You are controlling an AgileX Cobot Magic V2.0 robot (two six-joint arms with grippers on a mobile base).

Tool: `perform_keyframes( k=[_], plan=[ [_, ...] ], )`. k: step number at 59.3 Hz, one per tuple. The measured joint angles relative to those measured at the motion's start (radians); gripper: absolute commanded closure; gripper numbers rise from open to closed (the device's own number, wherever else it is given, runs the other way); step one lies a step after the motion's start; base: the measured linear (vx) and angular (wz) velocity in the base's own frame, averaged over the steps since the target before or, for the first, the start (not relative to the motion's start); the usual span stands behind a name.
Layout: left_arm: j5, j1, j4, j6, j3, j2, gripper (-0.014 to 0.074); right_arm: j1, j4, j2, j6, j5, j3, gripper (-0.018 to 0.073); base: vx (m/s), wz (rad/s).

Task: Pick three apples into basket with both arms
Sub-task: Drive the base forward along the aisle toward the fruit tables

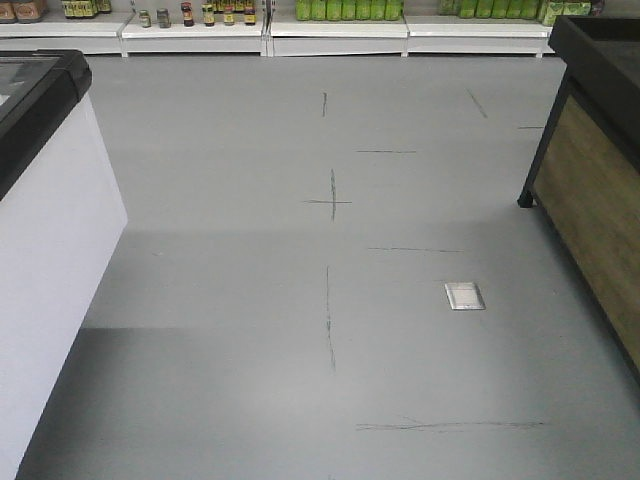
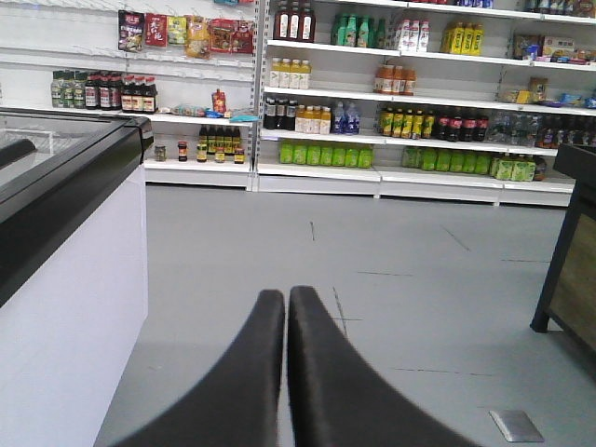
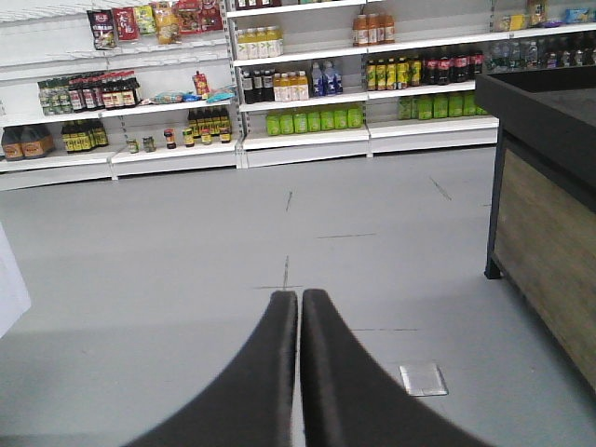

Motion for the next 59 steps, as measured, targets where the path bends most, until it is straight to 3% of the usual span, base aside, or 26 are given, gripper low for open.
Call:
perform_keyframes(
  k=[59],
  plan=[
    [0.0,0.0,0.0,0.0,0.0,0.0,0.0602,0.0,0.0,0.0,0.0,0.0,0.0,0.0564,0.0,0.0]
  ],
)
